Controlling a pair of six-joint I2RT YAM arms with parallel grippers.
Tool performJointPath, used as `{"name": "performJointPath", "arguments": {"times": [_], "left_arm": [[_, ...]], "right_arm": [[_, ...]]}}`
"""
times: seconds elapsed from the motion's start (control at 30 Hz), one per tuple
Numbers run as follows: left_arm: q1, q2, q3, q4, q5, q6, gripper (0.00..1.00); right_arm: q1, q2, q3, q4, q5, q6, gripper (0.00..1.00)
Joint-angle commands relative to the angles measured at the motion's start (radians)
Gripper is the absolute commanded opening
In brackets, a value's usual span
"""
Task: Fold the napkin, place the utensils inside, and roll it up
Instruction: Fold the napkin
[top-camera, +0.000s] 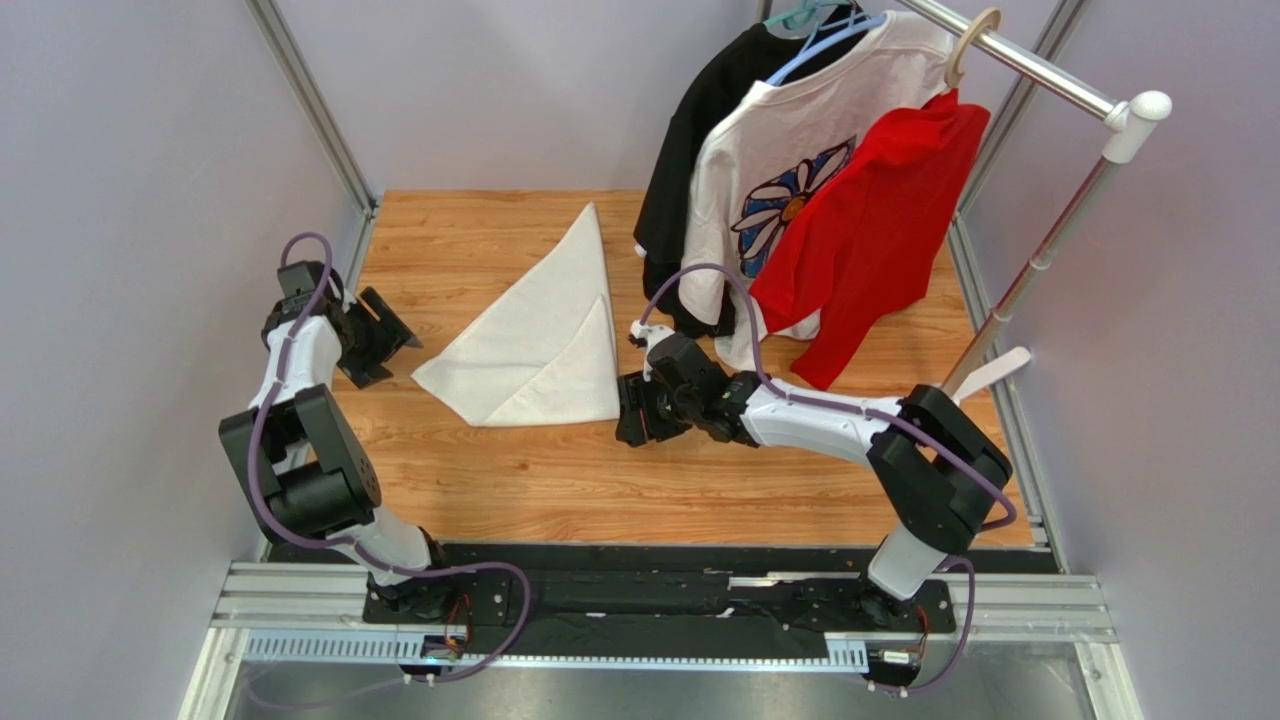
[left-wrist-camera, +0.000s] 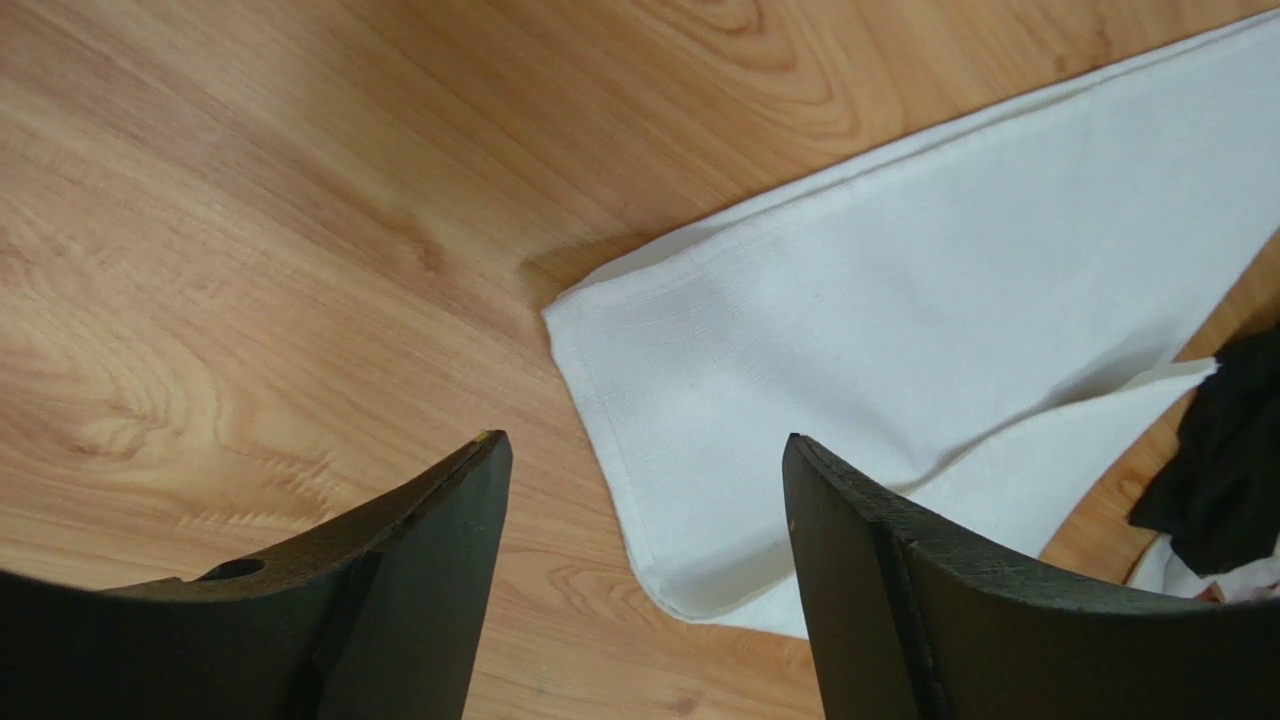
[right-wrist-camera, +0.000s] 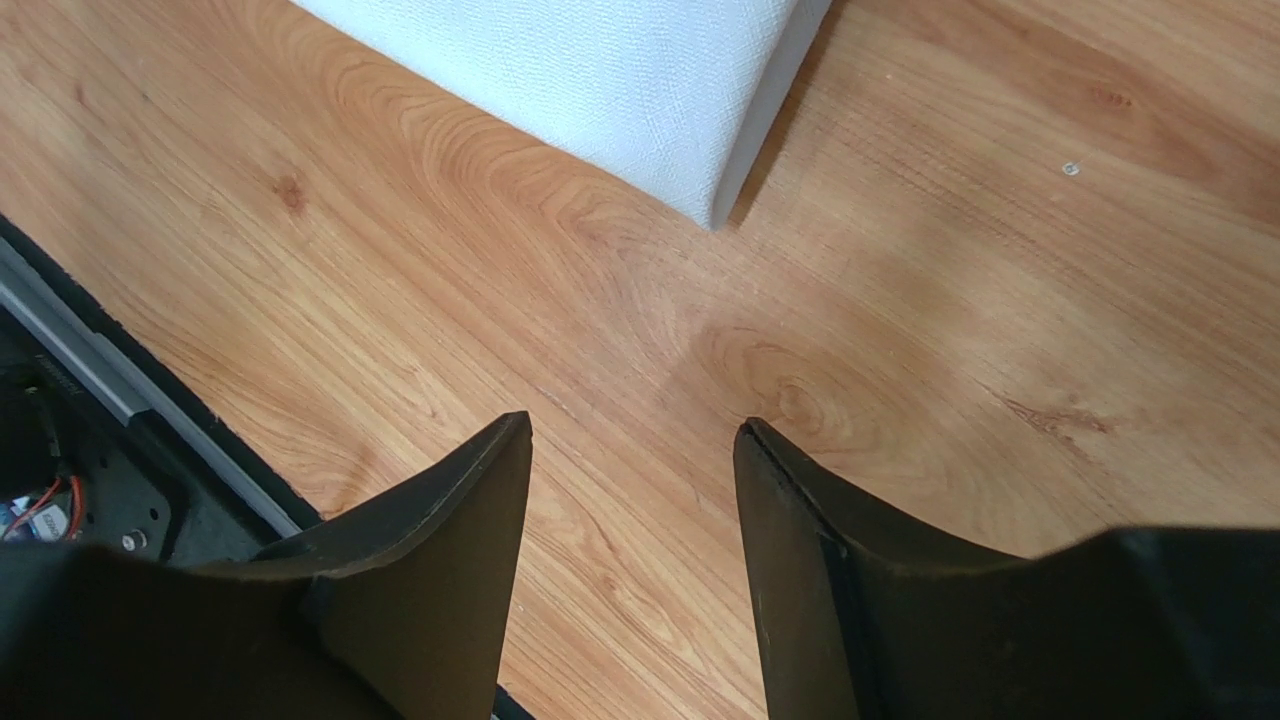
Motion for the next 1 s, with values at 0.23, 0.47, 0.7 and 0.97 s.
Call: {"name": "performJointPath", "arguments": {"times": [0.23, 0.47, 0.7, 0.97], "left_arm": [[-0.006, 0.143, 0.042, -0.034, -0.029, 0.020, 0.61], [-0.015, 0.200, 0.045, -0.026, -0.018, 0.014, 0.62], [-0.032, 0.257, 0.068, -0.011, -0.021, 0.009, 0.60], [-0.032, 0.293, 0.102, -0.003, 0.011, 0.041, 0.42]], "right_arm": [[-0.007, -0.076, -0.079, 0.138, -0.046, 0.046, 0.56], [-0.016, -0.052, -0.086, 0.184, -0.062, 0.067, 0.56], [-0.024, -0.012, -0.057, 0.195, -0.069, 0.077, 0.56], [-0.034, -0.003, -0.059, 0.195, -0.068, 0.080, 0.56]]}}
